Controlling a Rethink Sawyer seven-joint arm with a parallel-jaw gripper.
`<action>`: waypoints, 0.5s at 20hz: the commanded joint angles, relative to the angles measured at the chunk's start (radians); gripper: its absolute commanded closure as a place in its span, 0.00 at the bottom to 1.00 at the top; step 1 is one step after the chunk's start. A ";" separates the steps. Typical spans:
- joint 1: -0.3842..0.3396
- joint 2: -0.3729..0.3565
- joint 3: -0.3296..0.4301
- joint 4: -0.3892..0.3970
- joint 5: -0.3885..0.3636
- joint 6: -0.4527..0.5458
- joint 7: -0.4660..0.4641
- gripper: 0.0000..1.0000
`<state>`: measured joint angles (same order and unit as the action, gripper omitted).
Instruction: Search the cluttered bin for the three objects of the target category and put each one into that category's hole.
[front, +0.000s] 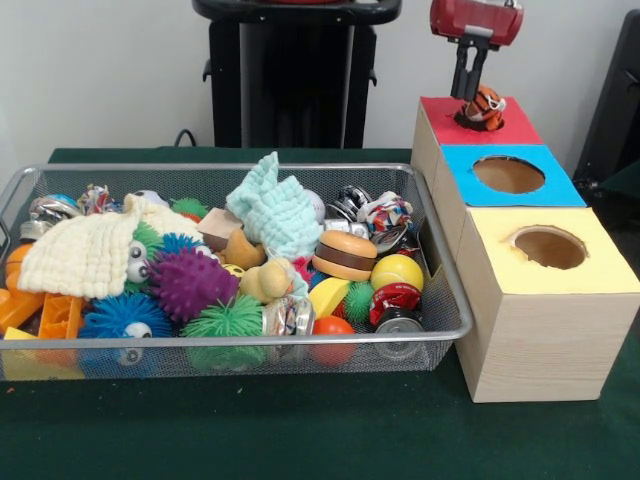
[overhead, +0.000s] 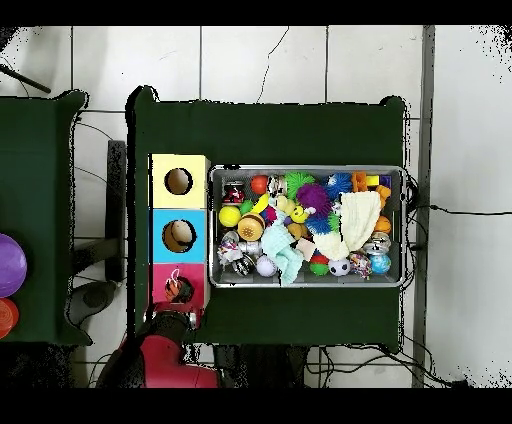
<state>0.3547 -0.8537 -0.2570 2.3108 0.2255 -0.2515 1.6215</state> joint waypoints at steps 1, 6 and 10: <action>-0.002 0.043 0.009 -0.097 0.025 0.058 0.149 1.00; -0.005 0.048 0.013 -0.092 0.018 0.044 0.156 1.00; 0.002 0.061 0.013 -0.096 0.027 0.037 0.163 1.00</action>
<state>0.3562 -0.8364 -0.2664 2.3107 0.2255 -0.2513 1.6215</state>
